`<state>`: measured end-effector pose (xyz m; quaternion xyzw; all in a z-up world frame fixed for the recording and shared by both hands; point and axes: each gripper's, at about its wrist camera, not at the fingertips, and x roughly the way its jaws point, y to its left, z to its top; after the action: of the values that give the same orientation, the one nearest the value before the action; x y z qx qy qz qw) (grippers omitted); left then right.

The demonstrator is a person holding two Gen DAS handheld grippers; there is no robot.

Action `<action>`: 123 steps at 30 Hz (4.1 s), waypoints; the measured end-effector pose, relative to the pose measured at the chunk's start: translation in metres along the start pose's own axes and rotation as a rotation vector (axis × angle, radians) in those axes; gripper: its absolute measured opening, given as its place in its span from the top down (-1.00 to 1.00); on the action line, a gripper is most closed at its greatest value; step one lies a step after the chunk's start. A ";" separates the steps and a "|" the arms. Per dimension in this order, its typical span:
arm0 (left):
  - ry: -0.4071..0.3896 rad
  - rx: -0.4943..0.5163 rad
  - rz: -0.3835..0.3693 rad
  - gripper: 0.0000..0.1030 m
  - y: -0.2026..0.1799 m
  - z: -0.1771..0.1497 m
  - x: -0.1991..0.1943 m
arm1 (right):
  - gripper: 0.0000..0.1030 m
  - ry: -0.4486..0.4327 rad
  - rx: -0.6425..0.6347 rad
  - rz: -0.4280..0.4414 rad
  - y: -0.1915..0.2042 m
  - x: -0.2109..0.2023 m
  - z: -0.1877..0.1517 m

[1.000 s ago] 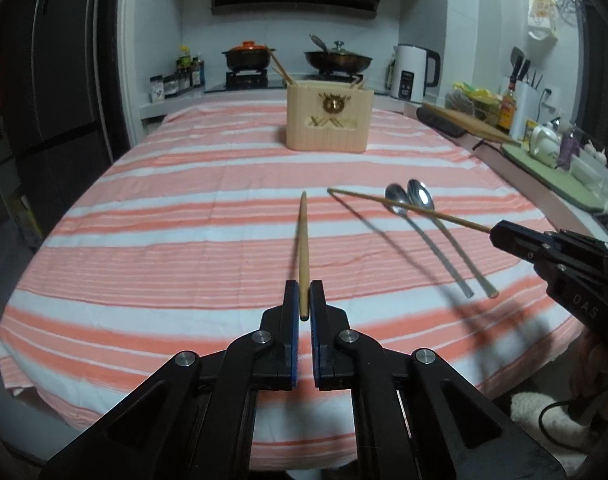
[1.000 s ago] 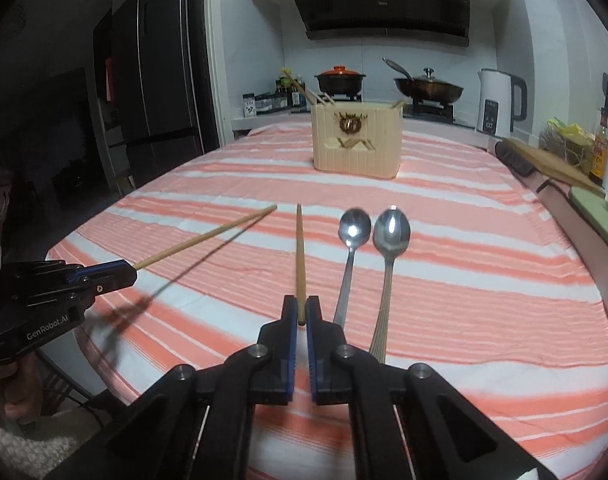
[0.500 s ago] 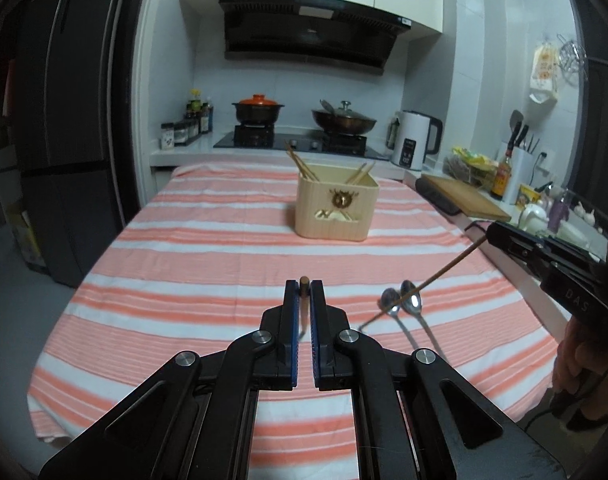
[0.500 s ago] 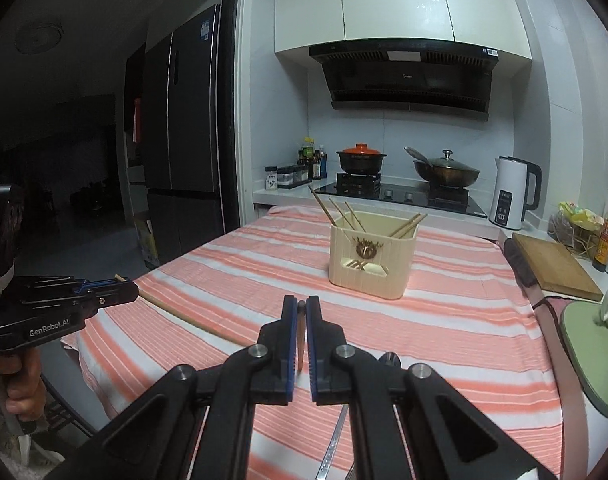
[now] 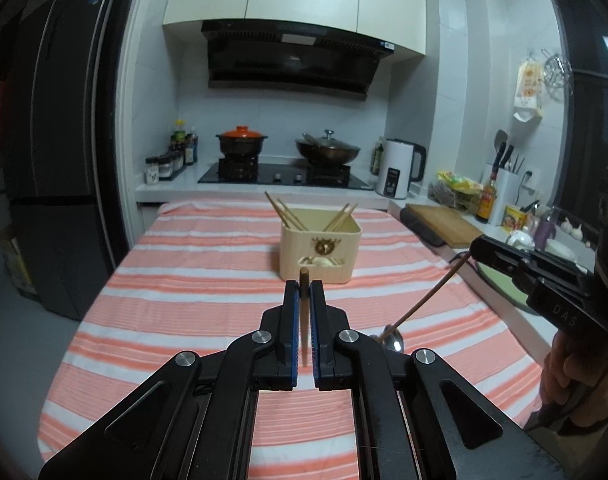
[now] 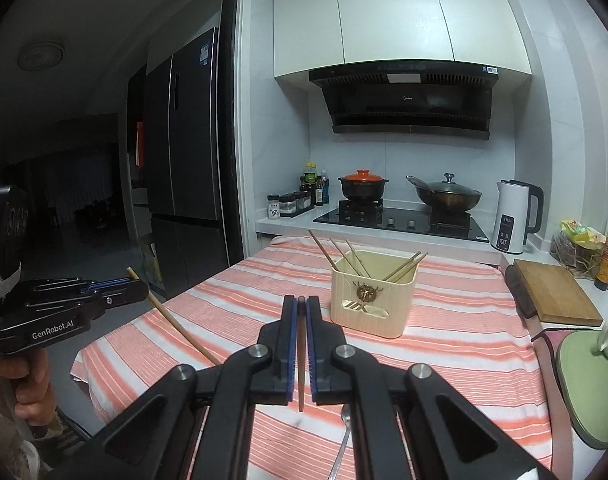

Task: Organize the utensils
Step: 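Lift the left chopstick toward the cream box while the right tool carries its chopstick there, then lower the left chopstick into the box and open while the right gripper releases its chopstick, then move both open tools back toward the two metal spoons, then close the left gripper on the handle of one metal spoon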

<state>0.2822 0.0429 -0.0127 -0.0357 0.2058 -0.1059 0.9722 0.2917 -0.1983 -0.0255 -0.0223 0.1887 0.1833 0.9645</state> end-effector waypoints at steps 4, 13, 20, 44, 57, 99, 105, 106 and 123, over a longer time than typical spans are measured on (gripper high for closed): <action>-0.023 0.009 -0.015 0.95 -0.004 0.020 0.007 | 0.91 -0.015 -0.016 -0.007 -0.003 0.000 0.013; -0.085 -0.004 -0.051 0.95 -0.012 0.090 0.039 | 0.91 -0.071 -0.021 -0.047 -0.033 0.014 0.062; -0.121 0.004 -0.038 0.95 -0.018 0.142 0.086 | 0.91 -0.117 -0.029 -0.096 -0.062 0.049 0.109; 0.197 -0.038 0.002 0.95 -0.003 0.128 0.297 | 0.91 0.233 0.176 -0.055 -0.162 0.268 0.094; 0.213 -0.074 0.013 -0.22 0.005 0.105 0.273 | -0.08 0.182 0.180 -0.084 -0.158 0.250 0.090; 0.450 -0.037 0.047 -0.49 -0.072 -0.143 0.119 | -0.19 0.301 0.089 -0.243 -0.053 -0.001 -0.179; 0.459 -0.029 -0.007 -0.49 -0.094 -0.149 0.125 | -0.19 0.314 0.115 -0.266 -0.062 -0.007 -0.189; 0.458 -0.022 -0.016 -0.49 -0.099 -0.150 0.126 | -0.19 0.313 0.117 -0.270 -0.063 -0.009 -0.190; 0.461 0.151 0.014 -0.12 -0.143 -0.170 0.155 | -0.19 0.299 0.141 -0.305 -0.080 -0.025 -0.194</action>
<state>0.3239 -0.1356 -0.2129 0.0636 0.4139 -0.1197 0.9002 0.2297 -0.3029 -0.1983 -0.0098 0.3364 0.0164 0.9415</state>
